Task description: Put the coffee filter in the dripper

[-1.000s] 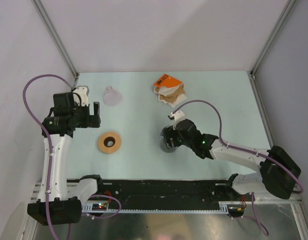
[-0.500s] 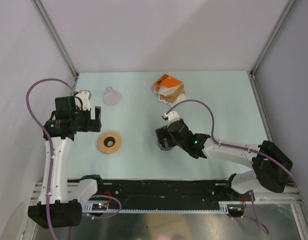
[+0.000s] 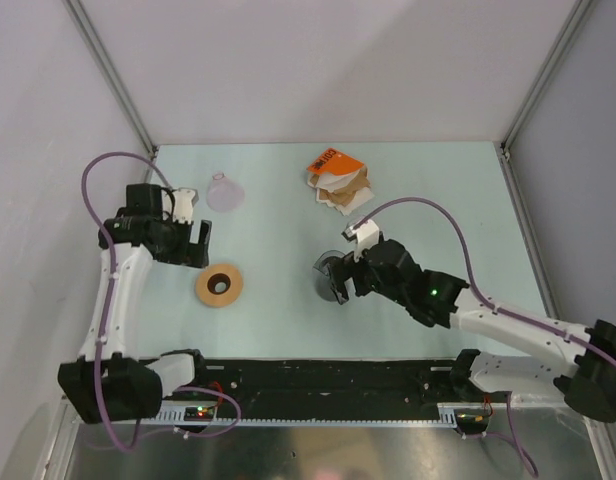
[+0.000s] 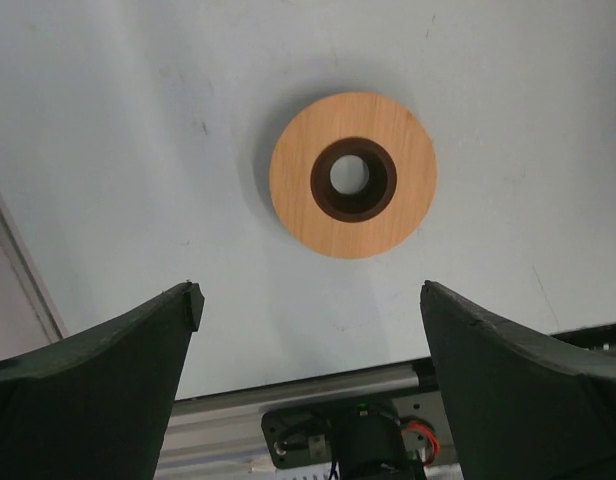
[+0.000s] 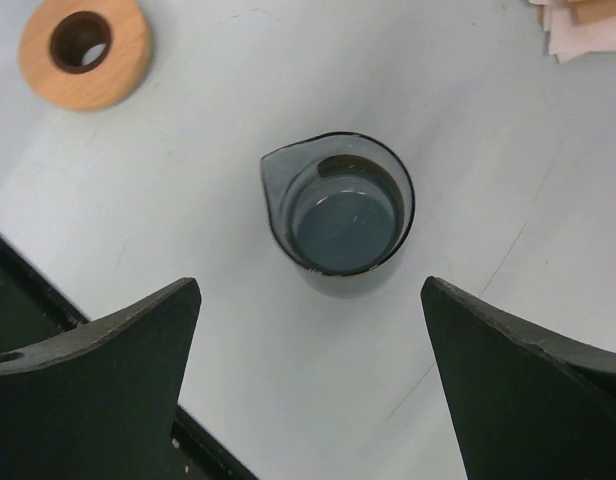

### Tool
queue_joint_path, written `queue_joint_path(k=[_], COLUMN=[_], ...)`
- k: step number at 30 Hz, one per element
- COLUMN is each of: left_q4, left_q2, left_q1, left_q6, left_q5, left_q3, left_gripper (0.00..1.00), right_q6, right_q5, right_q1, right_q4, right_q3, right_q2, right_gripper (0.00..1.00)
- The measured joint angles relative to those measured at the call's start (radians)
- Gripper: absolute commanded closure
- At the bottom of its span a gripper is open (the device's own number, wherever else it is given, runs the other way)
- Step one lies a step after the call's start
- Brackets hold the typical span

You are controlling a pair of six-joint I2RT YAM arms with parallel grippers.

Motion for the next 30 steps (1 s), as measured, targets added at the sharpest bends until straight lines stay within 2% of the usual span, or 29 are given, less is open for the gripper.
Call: queue_joint_path(k=[5, 14, 20, 30], left_q4=[-0.040, -0.119, -0.140, -0.113], left_q2=[0.154, 0.510, 0.666, 0.794], left_q1=[0.085, 0.305, 0.353, 0.356], left_q6=[0.065, 0.137, 0.188, 0.235], left_q5=[0.097, 0.330, 0.433, 0.475], left_q3=[0.000, 0.002, 0.034, 0.075], left_gripper=[0.02, 0.02, 0.10, 0.25], right_q6=[-0.067, -0.093, -0.095, -0.117], right_q5=[-0.149, -0.380, -0.518, -0.627], right_q1=[-0.039, -0.283, -0.422, -0.503], right_q4=[-0.077, -0.205, -0.293, -0.364], right_q3=[0.028, 0.102, 0.103, 0.123], right_q2=[-0.092, -0.160, -0.159, -0.154], right_gripper=[0.00, 0.01, 0.01, 0.02])
